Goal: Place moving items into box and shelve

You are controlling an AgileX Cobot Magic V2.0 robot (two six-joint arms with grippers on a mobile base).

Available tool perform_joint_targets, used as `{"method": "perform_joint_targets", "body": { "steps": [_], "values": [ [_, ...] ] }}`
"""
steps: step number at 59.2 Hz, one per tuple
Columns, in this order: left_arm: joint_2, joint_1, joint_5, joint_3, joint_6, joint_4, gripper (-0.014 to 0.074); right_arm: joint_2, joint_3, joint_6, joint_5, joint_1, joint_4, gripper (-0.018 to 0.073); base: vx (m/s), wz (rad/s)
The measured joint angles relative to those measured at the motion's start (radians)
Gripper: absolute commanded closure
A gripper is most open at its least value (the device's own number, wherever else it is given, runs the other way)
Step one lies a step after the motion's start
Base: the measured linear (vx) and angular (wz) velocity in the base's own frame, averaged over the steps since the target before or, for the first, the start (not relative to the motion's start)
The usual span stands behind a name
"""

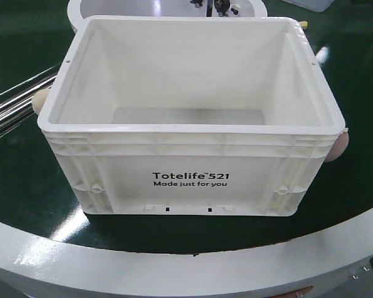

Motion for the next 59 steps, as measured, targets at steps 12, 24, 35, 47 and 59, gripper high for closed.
{"method": "perform_joint_targets", "body": {
  "steps": [12,24,35,47,59],
  "values": [
    [0.0,0.0,0.0,0.0,0.0,0.0,0.0603,0.0,0.0,0.0,0.0,0.0,0.0,0.0567,0.0,0.0],
    [0.0,0.0,-0.011,0.0,0.0,0.0,0.0603,0.0,0.0,0.0,0.0,0.0,0.0,0.0567,0.0,0.0],
    [0.0,0.0,-0.021,0.0,-0.003,0.0,0.0603,0.0,0.0,0.0,0.0,0.0,0.0,0.0567,0.0,0.0],
    [0.0,0.0,-0.044,0.0,-0.003,0.0,0.0603,0.0,0.0,0.0,0.0,0.0,0.0,0.0567,0.0,0.0],
    [0.041,0.0,-0.041,-0.071,-0.087,-0.024,0.0603,0.0,0.0,0.008,-0.09,0.0,0.029,0.0567,0.0,0.0]
  ]
}}
